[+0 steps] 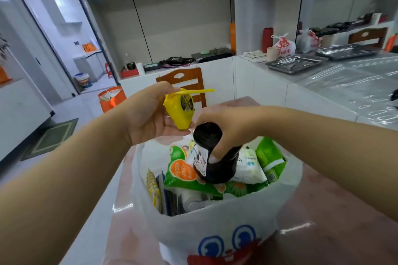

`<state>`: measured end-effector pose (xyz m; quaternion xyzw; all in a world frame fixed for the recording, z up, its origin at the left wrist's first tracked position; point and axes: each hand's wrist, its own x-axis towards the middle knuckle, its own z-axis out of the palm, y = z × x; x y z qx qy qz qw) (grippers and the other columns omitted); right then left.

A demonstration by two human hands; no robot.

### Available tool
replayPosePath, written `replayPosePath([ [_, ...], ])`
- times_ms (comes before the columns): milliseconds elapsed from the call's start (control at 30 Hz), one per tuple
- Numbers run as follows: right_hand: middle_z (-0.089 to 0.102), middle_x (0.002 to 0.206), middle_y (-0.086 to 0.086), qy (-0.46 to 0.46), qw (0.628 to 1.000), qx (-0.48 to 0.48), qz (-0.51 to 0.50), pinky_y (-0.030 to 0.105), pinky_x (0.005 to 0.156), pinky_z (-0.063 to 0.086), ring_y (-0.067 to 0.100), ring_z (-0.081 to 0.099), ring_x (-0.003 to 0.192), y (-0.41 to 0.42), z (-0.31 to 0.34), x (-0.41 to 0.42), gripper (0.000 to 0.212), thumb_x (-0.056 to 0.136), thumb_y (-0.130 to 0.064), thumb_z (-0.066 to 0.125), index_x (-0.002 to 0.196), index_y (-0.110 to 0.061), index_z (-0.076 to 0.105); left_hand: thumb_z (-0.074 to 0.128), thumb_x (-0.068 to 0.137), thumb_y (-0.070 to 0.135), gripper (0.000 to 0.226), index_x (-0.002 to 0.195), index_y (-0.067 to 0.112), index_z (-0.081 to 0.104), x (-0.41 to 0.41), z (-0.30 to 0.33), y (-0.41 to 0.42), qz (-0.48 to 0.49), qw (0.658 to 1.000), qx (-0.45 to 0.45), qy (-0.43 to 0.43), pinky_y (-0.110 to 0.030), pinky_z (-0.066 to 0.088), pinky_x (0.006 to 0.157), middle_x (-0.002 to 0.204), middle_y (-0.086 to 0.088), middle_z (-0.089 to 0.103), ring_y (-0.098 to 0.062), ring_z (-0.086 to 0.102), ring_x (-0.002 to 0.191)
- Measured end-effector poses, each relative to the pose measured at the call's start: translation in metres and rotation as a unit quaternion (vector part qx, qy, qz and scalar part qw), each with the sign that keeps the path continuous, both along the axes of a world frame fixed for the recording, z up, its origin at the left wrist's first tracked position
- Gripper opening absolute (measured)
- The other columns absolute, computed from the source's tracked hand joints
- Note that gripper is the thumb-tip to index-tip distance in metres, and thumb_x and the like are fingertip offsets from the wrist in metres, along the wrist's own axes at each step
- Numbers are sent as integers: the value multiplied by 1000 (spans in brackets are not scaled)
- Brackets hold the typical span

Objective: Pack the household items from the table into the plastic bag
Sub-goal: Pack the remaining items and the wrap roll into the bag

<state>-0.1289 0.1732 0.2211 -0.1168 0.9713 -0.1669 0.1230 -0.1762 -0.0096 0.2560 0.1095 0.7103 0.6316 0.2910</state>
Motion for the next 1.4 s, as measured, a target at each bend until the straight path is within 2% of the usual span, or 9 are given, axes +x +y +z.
replayPosePath([
  [167,55,99,-10,-27,998,53,-29,23,63,46,10,53,86,5,18,13,61,71,-50,76,122,-27,53,42,92,26,45,131,7,51,6,1,-4,38,999,29,13,-50,57,79,110,-25,64,-36,68,85],
  [233,53,116,-11,-20,995,97,24,22,74,47,12,52,101,-7,9,15,72,70,-50,78,133,-28,50,43,92,27,42,128,7,53,9,2,-5,55,997,48,6,-49,59,76,103,-22,68,-34,70,78],
  [333,37,147,-6,30,996,4,80,31,99,43,15,43,127,-22,-23,15,92,67,-46,82,144,-31,33,42,94,28,41,126,5,54,14,1,-4,76,996,57,3,-48,58,77,94,-20,69,-27,69,56],
  [467,39,143,-5,129,986,-12,107,28,101,35,13,40,126,-28,-63,28,87,73,-57,72,144,-28,31,46,92,31,44,128,6,53,12,-7,-6,99,994,43,-13,-49,58,79,111,-23,68,-35,73,80],
  [700,57,106,-2,249,954,72,153,31,80,45,15,50,92,-9,-76,22,48,87,-62,49,107,-20,59,49,91,31,41,123,6,55,18,-14,-6,117,992,16,-35,-46,59,74,98,-23,72,-35,73,84],
  [933,58,95,-5,155,976,127,83,36,72,47,19,55,86,33,-82,24,53,82,-71,44,102,-23,55,60,90,26,32,117,10,57,38,-35,8,86,985,-143,37,-40,58,79,106,-13,66,-28,67,94],
  [1133,60,93,-3,185,971,117,92,34,69,44,19,55,83,35,-91,24,55,83,-73,37,96,-22,55,74,80,33,58,129,24,44,43,-67,13,-88,801,-494,326,-24,53,79,123,3,59,-14,59,96],
  [1267,57,90,-2,215,966,107,97,32,62,38,19,53,77,35,-97,20,75,77,-79,8,93,-21,52,77,76,29,61,129,22,48,39,-80,14,-137,733,-532,401,-27,49,87,123,-1,56,-18,57,102],
  [1400,57,92,-1,221,964,106,102,34,65,42,19,53,78,32,-99,20,58,91,-65,18,96,-19,53,78,75,30,65,132,27,48,35,-83,11,-170,688,-548,445,-34,48,95,125,1,56,-19,50,111],
])
